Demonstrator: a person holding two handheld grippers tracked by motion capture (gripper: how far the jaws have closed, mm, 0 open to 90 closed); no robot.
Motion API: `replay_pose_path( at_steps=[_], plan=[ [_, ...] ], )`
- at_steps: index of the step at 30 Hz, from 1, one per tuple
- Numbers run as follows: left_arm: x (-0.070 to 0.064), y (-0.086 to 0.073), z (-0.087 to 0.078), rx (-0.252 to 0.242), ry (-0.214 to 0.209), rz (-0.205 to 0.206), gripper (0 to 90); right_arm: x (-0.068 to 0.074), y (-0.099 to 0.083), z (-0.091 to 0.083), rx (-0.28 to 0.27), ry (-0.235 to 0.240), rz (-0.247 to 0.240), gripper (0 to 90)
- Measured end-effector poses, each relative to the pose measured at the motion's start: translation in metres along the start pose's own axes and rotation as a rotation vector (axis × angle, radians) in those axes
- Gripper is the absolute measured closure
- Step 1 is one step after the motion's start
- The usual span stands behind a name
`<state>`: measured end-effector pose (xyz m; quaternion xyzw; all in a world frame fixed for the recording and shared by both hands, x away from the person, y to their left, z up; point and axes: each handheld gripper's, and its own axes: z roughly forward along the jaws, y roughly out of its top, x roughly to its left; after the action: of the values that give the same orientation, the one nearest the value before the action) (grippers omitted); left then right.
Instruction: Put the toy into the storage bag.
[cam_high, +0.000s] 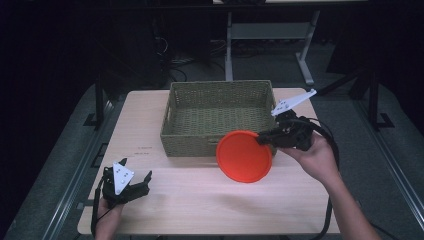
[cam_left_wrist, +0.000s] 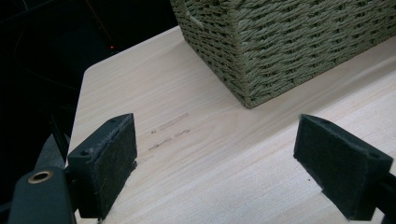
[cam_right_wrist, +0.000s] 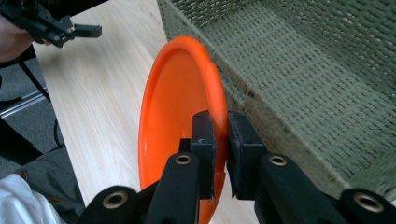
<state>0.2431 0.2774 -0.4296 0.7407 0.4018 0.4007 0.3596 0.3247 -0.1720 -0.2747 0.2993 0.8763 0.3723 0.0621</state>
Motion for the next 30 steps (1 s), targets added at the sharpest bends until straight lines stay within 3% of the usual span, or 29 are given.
replay_pose_path(
  at_steps=[20, 30],
  plan=[
    [0.000, 0.000, 0.001, 0.003, -0.003, 0.001, 12.8, -0.025, 0.036, -0.011, -0.042, -0.009, 0.036, 82.0],
    [0.001, -0.001, 0.000, 0.001, -0.001, -0.005, 12.8, -0.035, 0.060, -0.008, -0.030, -0.032, 0.042, 82.0]
  ],
)
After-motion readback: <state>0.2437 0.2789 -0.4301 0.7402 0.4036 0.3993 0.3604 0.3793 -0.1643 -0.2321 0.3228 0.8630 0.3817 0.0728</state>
